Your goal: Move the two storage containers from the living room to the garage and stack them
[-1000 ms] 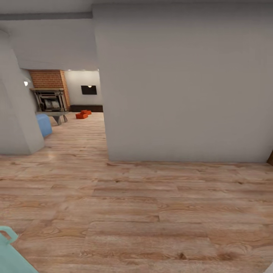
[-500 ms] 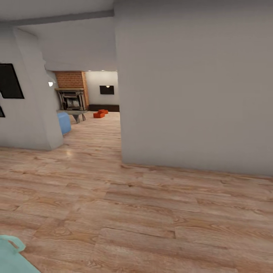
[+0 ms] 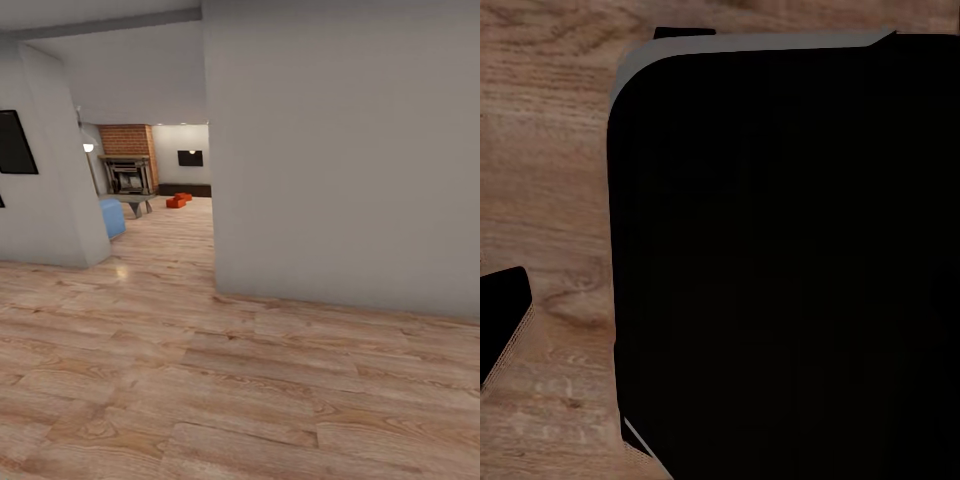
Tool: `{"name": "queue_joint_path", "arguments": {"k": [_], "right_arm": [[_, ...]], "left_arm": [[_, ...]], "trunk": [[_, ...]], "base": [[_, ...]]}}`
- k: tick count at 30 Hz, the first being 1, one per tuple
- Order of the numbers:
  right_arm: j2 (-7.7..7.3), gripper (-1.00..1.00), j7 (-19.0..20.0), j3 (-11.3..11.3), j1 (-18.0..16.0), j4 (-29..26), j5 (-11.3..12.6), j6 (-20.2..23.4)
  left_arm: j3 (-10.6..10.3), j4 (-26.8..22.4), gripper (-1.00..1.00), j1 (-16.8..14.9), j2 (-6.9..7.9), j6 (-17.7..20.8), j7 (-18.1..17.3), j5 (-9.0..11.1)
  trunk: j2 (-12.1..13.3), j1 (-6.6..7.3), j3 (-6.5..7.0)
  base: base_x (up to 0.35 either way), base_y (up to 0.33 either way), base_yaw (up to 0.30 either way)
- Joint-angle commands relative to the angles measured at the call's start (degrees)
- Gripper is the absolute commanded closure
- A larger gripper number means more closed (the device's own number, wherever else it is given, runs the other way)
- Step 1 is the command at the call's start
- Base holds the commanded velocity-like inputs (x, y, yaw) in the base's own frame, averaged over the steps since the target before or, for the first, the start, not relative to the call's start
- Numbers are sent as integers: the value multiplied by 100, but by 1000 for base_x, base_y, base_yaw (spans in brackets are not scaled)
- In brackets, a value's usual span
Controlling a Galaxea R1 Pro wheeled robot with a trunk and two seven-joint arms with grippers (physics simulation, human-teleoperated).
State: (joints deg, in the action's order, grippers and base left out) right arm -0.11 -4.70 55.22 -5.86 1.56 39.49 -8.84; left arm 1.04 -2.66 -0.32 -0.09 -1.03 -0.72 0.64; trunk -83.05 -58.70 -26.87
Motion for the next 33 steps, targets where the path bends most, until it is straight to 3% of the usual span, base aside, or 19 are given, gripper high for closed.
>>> {"name": "queue_joint_path", "arguments": {"k": [1, 27, 33], "right_arm": [[3, -100, -4, 48, -3, 10, 39, -20], [10, -100, -11, 65, -3, 11, 28, -21], [4, -100, -13, 65, -3, 11, 24, -24]], "left_arm": [[10, 2, -100, -3, 0, -11, -7, 7], [10, 2, -100, -3, 0, -11, -7, 7], [10, 1, -100, -3, 0, -11, -7, 7]], "trunk": [[-3, -3, -6], [-3, -3, -6], [-3, -3, -6]], "base": [[322, 0, 0], [322, 0, 1], [322, 0, 194]]}}
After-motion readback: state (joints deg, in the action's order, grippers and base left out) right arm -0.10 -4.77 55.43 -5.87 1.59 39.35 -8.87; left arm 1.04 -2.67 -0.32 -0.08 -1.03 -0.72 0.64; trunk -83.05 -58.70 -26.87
